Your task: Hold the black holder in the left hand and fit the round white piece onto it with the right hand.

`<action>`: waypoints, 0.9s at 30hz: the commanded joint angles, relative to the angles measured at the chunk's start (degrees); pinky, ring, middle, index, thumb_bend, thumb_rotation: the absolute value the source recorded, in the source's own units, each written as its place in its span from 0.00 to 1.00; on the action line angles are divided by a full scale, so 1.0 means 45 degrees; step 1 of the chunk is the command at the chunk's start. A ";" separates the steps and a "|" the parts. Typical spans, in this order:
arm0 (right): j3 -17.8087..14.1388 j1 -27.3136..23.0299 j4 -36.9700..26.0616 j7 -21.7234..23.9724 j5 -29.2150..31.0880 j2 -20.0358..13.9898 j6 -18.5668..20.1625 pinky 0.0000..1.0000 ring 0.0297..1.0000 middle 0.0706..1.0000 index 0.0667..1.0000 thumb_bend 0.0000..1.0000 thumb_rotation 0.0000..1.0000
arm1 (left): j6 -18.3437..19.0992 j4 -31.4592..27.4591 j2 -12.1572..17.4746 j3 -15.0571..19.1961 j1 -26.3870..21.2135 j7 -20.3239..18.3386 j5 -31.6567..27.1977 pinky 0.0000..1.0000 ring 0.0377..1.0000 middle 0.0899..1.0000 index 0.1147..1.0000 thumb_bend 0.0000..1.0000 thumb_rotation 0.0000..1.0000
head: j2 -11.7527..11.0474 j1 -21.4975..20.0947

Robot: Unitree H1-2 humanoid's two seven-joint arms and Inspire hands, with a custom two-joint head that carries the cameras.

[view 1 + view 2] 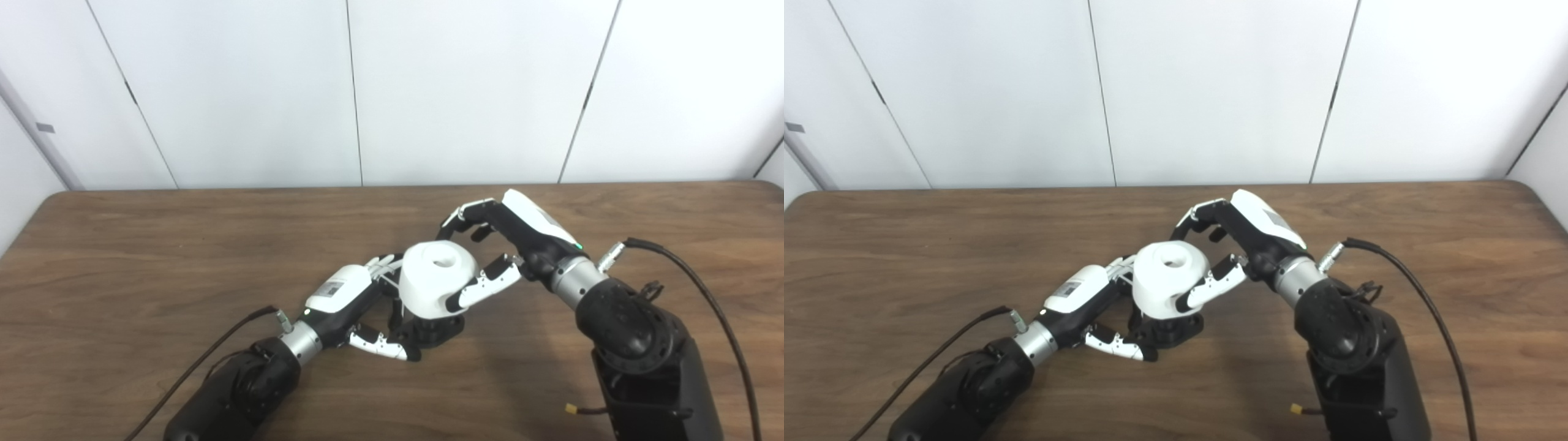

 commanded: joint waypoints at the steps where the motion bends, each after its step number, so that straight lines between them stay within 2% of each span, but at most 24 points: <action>1: -0.0009 -0.0304 -0.0468 -0.0452 0.0297 -0.0002 -0.0110 0.69 0.76 0.73 0.44 0.52 0.13 | 0.0773 0.0478 0.0146 -0.0679 0.0666 -0.1223 0.1066 1.00 1.00 0.96 0.42 0.52 0.06 | 0.0013 -0.0001; 15: 0.0439 -0.0341 -0.0195 -0.1154 0.0628 -0.0415 -0.0210 0.68 0.76 0.72 0.44 0.52 0.13 | 0.0603 0.0545 0.0194 -0.0672 0.0679 -0.1084 0.0983 1.00 1.00 0.95 0.42 0.52 0.06 | 0.0045 -0.0047; 27: 0.0382 -0.0413 -0.0104 -0.1849 0.0747 -0.0248 -0.0130 0.67 0.75 0.72 0.44 0.52 0.13 | 0.0517 0.0526 0.0298 -0.0546 0.0710 -0.1042 0.0841 1.00 1.00 0.95 0.42 0.52 0.06 | 0.0019 -0.0165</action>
